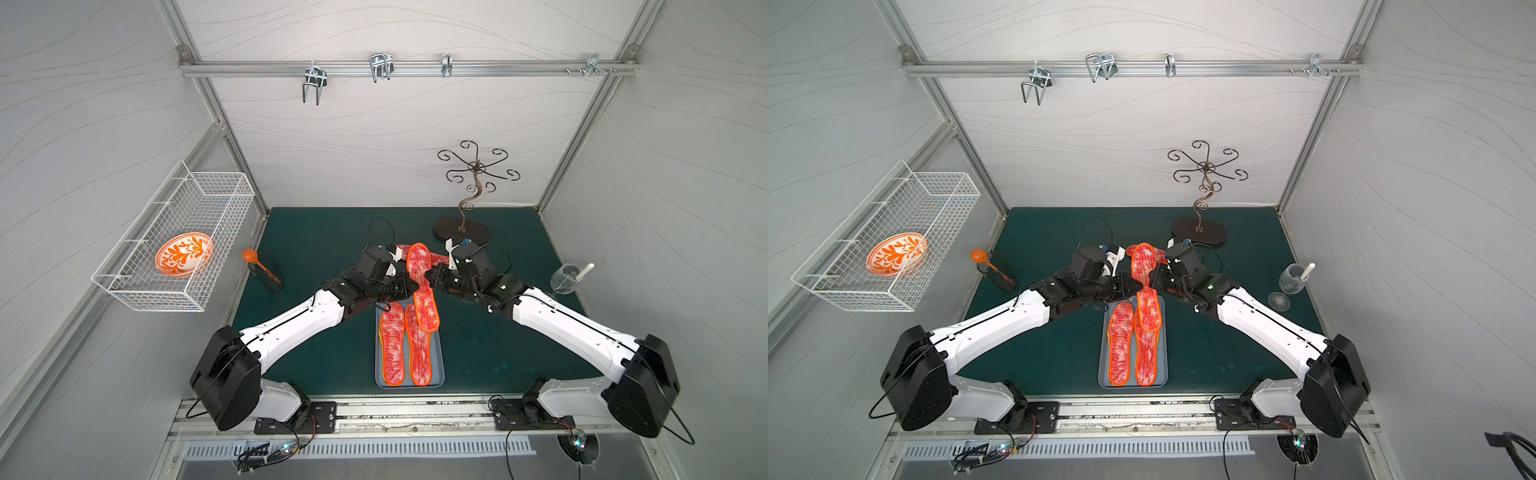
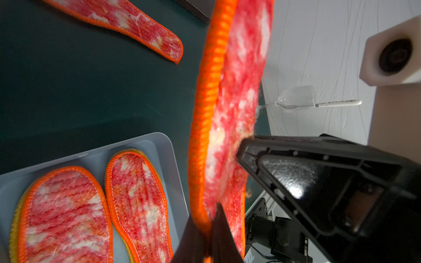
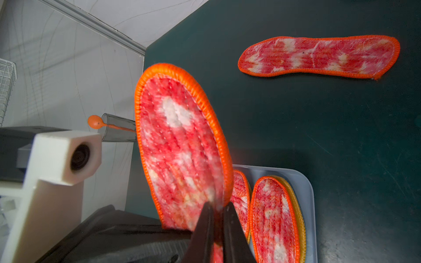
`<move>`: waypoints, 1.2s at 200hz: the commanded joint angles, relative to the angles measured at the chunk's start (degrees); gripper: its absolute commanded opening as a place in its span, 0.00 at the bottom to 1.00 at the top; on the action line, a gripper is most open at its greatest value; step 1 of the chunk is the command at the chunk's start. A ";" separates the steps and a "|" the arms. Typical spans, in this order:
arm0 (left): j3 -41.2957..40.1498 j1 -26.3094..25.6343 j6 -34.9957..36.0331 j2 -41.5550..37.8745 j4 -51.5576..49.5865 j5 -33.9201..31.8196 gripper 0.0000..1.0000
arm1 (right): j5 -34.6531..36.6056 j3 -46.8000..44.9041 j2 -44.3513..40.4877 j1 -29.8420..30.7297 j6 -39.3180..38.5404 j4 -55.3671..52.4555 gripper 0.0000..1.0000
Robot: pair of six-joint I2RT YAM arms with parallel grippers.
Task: Put the insoles into the storage box
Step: Pick up the insole from the center of the board, then place the insole in the storage box.
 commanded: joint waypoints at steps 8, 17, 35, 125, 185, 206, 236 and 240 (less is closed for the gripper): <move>2.06 0.94 3.34 -1.16 -2.92 0.23 0.00 | 0.26 -0.08 -2.18 0.12 -0.98 -0.32 0.02; 1.82 1.36 3.58 -1.50 -3.16 0.56 0.00 | 0.49 -0.26 -2.04 0.08 -1.22 -0.38 0.03; 1.98 2.00 4.19 -2.35 -4.04 1.17 0.00 | 0.64 -0.86 -1.50 -0.08 -1.53 -0.53 0.12; -0.68 2.82 5.34 -6.24 -7.43 5.96 0.00 | -3.64 -1.79 -1.62 -1.41 -4.60 0.71 0.45; -10.11 2.81 6.30 -12.64 -12.55 4.76 0.00 | -2.47 -3.20 -7.35 -5.41 -10.76 -4.28 0.67; -14.96 2.47 3.30 -12.60 -7.27 5.03 0.00 | -2.37 -3.94 -8.90 -7.11 -11.68 -4.90 0.71; -18.45 1.28 2.83 -10.50 -4.95 2.74 0.00 | -2.77 -3.63 -9.48 -8.33 -12.51 -5.54 0.73; -18.74 1.12 2.89 -10.30 -4.92 2.45 0.00 | -2.77 -3.54 -9.48 -8.39 -12.62 -5.70 0.73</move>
